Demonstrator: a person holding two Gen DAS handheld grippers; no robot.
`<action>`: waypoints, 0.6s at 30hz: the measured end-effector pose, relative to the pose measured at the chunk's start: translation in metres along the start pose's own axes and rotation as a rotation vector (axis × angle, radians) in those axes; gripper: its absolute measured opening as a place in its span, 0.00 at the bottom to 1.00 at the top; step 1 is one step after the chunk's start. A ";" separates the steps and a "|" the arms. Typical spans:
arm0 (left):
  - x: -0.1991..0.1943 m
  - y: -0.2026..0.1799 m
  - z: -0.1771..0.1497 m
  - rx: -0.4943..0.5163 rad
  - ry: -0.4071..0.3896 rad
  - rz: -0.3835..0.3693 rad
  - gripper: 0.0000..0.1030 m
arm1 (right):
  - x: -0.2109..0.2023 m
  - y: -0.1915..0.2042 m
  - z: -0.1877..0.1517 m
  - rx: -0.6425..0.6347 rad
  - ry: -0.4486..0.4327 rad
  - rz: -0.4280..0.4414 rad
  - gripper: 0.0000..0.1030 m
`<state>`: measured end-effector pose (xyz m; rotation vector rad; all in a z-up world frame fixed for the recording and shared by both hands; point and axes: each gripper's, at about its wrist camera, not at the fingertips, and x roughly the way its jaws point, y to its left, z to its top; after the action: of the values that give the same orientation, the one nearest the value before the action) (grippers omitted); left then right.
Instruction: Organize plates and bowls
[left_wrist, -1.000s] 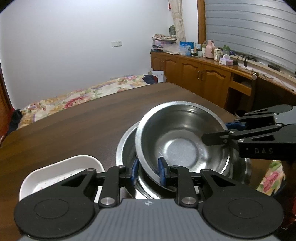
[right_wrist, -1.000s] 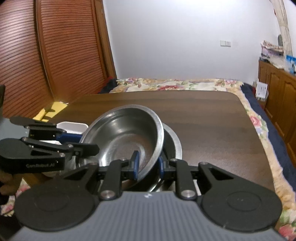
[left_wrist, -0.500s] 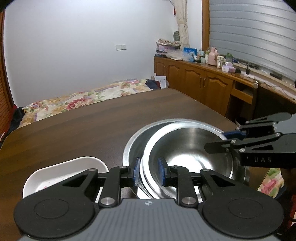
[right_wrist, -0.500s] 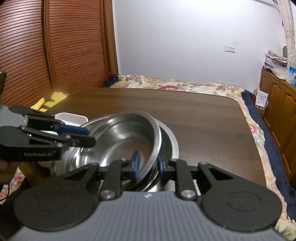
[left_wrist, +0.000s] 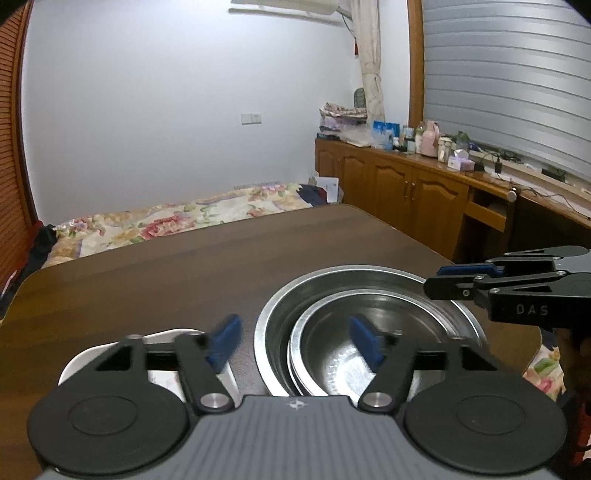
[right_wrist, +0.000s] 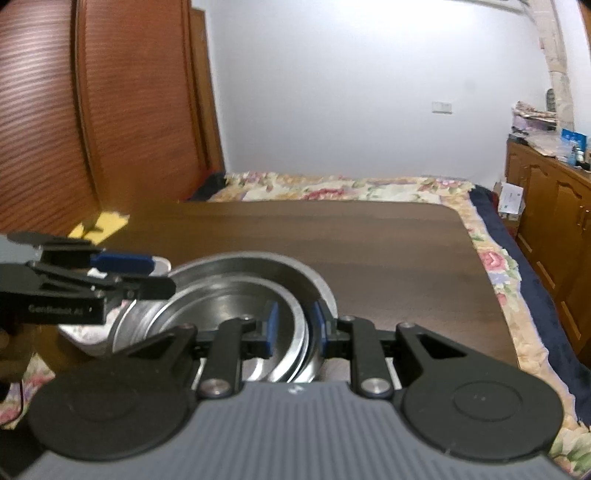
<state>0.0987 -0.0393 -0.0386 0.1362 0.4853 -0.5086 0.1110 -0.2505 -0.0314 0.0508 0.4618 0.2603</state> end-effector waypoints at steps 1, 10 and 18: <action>0.000 0.000 -0.002 -0.001 -0.007 0.006 0.78 | -0.001 -0.001 -0.001 0.003 -0.014 -0.009 0.24; 0.006 0.004 -0.012 -0.064 0.008 -0.010 0.85 | 0.003 -0.011 -0.014 0.049 -0.077 -0.047 0.52; 0.007 0.004 -0.016 -0.083 0.028 -0.008 0.78 | 0.011 -0.009 -0.023 0.062 -0.070 -0.047 0.54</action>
<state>0.0997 -0.0354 -0.0560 0.0618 0.5339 -0.4936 0.1127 -0.2561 -0.0574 0.1088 0.4005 0.1978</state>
